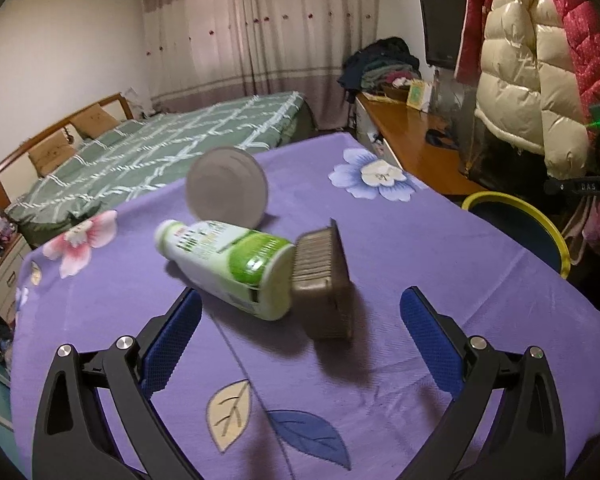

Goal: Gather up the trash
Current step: 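Carry the tissue to the bin and open the right gripper, then move the left gripper to the brown ribbed container and grasp it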

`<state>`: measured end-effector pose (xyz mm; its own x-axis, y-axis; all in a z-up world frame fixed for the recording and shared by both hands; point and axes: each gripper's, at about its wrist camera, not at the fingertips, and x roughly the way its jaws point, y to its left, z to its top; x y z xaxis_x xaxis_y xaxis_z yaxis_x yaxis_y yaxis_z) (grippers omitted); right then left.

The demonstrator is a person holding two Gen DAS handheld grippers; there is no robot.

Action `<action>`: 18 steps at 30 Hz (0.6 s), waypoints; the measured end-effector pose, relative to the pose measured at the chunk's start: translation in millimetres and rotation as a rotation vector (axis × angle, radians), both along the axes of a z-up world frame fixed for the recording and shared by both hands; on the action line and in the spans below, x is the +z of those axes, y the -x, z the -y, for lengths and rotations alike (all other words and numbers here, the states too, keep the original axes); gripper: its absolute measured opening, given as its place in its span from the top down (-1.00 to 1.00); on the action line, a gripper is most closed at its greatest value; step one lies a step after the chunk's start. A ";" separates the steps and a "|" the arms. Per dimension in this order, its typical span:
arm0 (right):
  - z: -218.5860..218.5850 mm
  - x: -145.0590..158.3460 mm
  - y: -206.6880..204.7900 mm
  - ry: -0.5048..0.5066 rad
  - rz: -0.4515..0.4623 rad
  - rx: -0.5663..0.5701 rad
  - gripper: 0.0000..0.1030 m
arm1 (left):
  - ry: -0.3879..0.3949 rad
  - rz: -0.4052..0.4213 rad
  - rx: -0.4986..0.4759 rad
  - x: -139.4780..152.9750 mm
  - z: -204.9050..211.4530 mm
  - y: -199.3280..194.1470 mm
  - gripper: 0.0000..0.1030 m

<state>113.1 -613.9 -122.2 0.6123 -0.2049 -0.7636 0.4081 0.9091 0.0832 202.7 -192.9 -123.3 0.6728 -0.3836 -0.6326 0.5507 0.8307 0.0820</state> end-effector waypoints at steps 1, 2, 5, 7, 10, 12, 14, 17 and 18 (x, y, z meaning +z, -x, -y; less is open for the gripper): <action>0.1 -0.5 0.3 -0.002 0.000 0.001 0.45 | -0.005 -0.006 -0.003 -2.1 1.7 -1.8 -0.85; 0.6 -0.8 0.2 -0.003 0.000 0.003 0.45 | -0.014 -0.012 -0.004 -4.5 4.1 -3.7 -0.78; -0.5 -1.7 -0.8 -0.007 0.000 0.009 0.45 | -0.021 -0.044 -0.003 -10.7 8.9 -11.2 -0.59; -1.5 -2.8 -1.8 -0.008 0.000 0.013 0.45 | -0.002 -0.071 -0.005 -13.0 8.6 -16.1 -0.56; -1.6 -3.9 -2.5 -0.013 -0.002 0.016 0.45 | 0.032 -0.096 -0.011 -13.7 7.3 -21.6 -0.50; -1.5 -4.1 -2.2 -0.013 -0.002 0.017 0.45 | 0.054 -0.110 -0.018 -13.3 6.3 -25.2 -0.49; -1.4 -4.6 -2.5 -0.016 -0.003 0.019 0.45 | 0.068 -0.126 -0.025 -13.4 6.2 -27.9 -0.48; -1.6 -5.2 -2.5 -0.017 -0.004 0.018 0.45 | 0.084 -0.151 -0.047 -13.6 8.3 -29.6 -0.40; -1.5 -5.1 -2.5 -0.016 -0.003 0.019 0.45 | 0.084 -0.153 -0.052 -13.6 9.6 -29.4 -0.37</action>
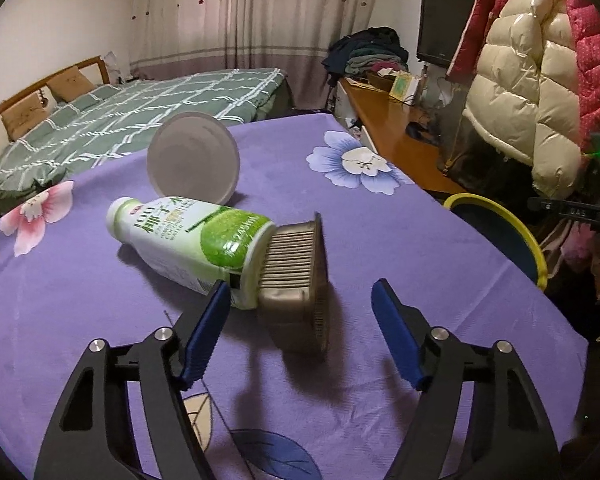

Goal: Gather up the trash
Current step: 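Move the left gripper to the brown ribbed container and grasp it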

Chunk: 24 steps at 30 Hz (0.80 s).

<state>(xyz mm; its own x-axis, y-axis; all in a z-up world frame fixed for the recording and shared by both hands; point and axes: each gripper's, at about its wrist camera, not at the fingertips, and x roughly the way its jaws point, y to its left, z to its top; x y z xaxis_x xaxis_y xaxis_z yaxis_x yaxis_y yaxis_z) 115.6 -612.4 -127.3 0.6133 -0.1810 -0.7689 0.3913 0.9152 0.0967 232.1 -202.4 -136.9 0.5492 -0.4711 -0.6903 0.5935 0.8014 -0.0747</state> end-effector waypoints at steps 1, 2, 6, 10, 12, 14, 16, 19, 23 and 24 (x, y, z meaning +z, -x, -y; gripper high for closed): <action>0.0 0.0 0.0 0.000 0.000 0.001 0.45 | 0.000 -0.002 -0.006 0.1 1.4 0.5 -0.33; -0.1 -0.3 0.2 0.000 -0.001 0.001 0.45 | 0.001 -0.005 -0.011 0.1 2.5 0.6 -0.25; -0.5 -1.2 0.8 -0.004 -0.001 0.004 0.45 | 0.006 -0.020 -0.026 -0.4 4.4 1.3 -0.09; -0.3 -2.9 1.0 -0.011 -0.003 0.009 0.44 | 0.037 -0.043 -0.024 1.2 1.2 -3.3 -0.08; 0.1 -3.6 0.9 -0.014 -0.005 0.009 0.44 | 0.058 -0.053 -0.024 3.3 -1.8 -6.0 -0.08; -0.4 -4.3 0.4 -0.016 -0.009 0.011 0.44 | 0.069 -0.055 -0.025 5.1 -3.6 -8.1 -0.08; -1.1 -4.3 0.4 -0.017 -0.009 0.014 0.44 | 0.073 -0.057 -0.027 5.9 -4.2 -9.3 -0.01; -1.5 -4.2 0.2 -0.018 -0.009 0.016 0.44 | 0.071 -0.061 -0.036 6.1 -3.7 -12.4 0.15; -1.9 -3.6 0.5 -0.020 -0.007 0.017 0.44 | 0.069 -0.067 -0.044 5.4 -2.8 -12.1 0.42; -1.9 -3.2 0.2 -0.020 -0.006 0.018 0.44 | 0.066 -0.065 -0.042 5.5 -2.7 -11.6 0.43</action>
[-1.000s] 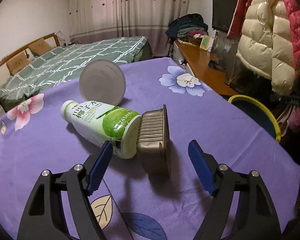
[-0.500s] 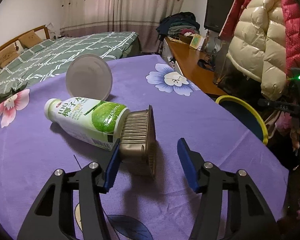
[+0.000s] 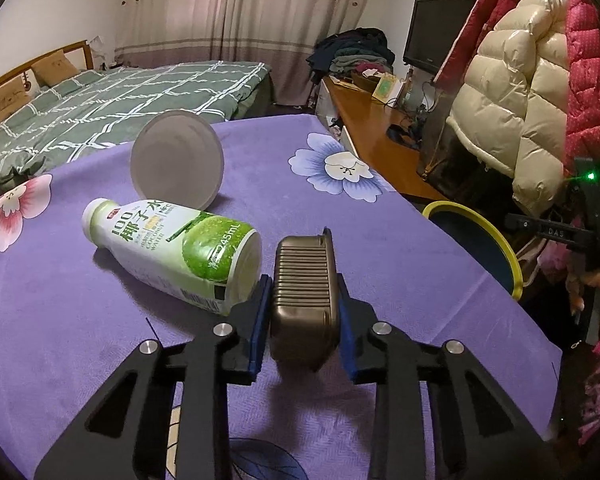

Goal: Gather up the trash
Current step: 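Move the left gripper to the brown ribbed container and grasp it, then carry the brown container over the bin and open the left gripper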

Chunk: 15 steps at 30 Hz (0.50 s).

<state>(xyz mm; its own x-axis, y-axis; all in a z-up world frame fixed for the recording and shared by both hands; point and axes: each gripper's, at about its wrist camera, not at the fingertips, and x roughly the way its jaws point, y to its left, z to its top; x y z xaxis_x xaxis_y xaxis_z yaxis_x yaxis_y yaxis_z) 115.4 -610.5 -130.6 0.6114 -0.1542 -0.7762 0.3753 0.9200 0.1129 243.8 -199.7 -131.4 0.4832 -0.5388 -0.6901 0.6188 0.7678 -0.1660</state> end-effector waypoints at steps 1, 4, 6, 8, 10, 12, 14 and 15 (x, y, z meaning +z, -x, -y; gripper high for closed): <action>-0.3 0.0 -0.2 -0.001 0.001 0.001 0.44 | -0.002 0.000 0.001 -0.1 0.5 0.0 0.43; -0.3 0.6 0.1 0.000 0.002 0.002 0.44 | -0.004 0.006 0.009 1.5 0.7 1.4 0.44; -0.5 2.3 0.9 0.001 0.006 0.003 0.44 | -0.010 0.014 0.008 4.2 2.3 3.9 0.46; 0.2 4.6 3.1 0.002 0.012 0.001 0.44 | -0.017 0.026 0.006 8.6 5.3 7.1 0.47; 1.0 6.5 6.4 0.007 0.017 -0.002 0.44 | -0.017 0.034 -0.001 13.1 9.4 9.7 0.46; 1.8 7.9 10.3 0.011 0.021 -0.006 0.44 | -0.018 0.044 -0.013 18.6 14.9 13.2 0.47; 2.6 9.3 16.0 0.013 0.027 -0.009 0.44 | -0.017 0.054 -0.026 23.2 20.5 16.5 0.46; 3.1 10.2 19.5 0.013 0.029 -0.012 0.44 | -0.014 0.056 -0.035 25.4 24.4 18.0 0.47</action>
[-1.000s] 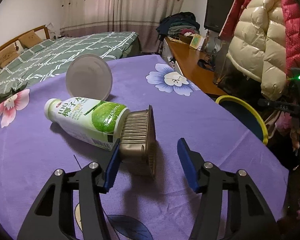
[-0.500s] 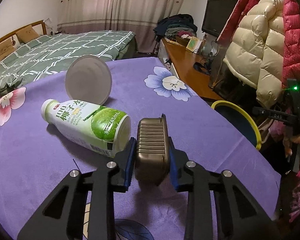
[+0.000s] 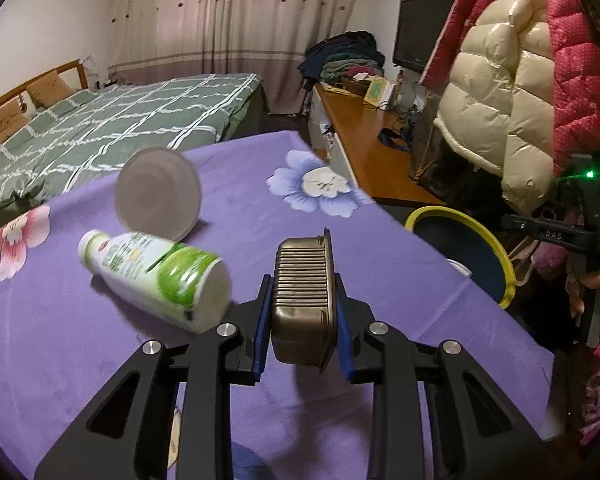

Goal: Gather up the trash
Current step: 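Carry the brown container over the bin and open the left gripper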

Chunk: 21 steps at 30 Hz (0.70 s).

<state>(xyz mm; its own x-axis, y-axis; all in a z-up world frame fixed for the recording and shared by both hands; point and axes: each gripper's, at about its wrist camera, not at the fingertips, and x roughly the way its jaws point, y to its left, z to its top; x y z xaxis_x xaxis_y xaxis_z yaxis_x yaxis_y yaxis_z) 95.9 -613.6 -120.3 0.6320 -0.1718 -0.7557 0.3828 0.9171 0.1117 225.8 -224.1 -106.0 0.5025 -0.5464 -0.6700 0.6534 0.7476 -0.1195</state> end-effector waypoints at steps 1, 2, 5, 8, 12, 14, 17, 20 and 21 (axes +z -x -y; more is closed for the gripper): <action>0.8 0.8 3.2 0.002 0.003 -0.003 0.44 | 0.002 0.002 -0.007 1.8 3.3 1.3 0.46; 1.5 1.7 6.4 0.005 0.006 -0.005 0.44 | 0.004 0.003 -0.016 3.9 7.8 2.9 0.47; 3.3 5.5 18.4 0.023 0.015 -0.018 0.44 | 0.008 0.015 -0.049 10.3 23.6 8.3 0.47; 7.2 9.3 30.8 0.041 0.021 -0.030 0.44 | 0.010 0.019 -0.088 15.8 43.8 12.9 0.47; 15.5 14.0 48.4 0.046 0.033 -0.051 0.44 | 0.013 0.022 -0.145 21.3 78.7 17.2 0.46; 19.5 15.8 55.5 0.053 0.039 -0.064 0.44 | 0.012 0.020 -0.175 22.3 98.7 19.1 0.47; 27.9 18.0 66.1 0.065 0.046 -0.085 0.44 | 0.008 0.014 -0.230 22.0 134.2 23.2 0.46; 35.9 17.4 72.0 0.070 0.046 -0.104 0.44 | 0.001 -0.003 -0.291 18.1 174.4 28.3 0.46; 39.2 16.6 75.0 0.071 0.046 -0.110 0.44 | -0.004 -0.005 -0.305 15.7 184.5 30.2 0.47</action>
<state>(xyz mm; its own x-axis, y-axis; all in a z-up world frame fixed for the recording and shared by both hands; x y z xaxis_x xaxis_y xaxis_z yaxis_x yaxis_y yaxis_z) 20.9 -652.8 -103.7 0.6398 -0.2941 -0.7100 0.4776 0.8760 0.0676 195.6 -408.6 -90.2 0.3126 -0.6691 -0.6742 0.8471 0.5175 -0.1208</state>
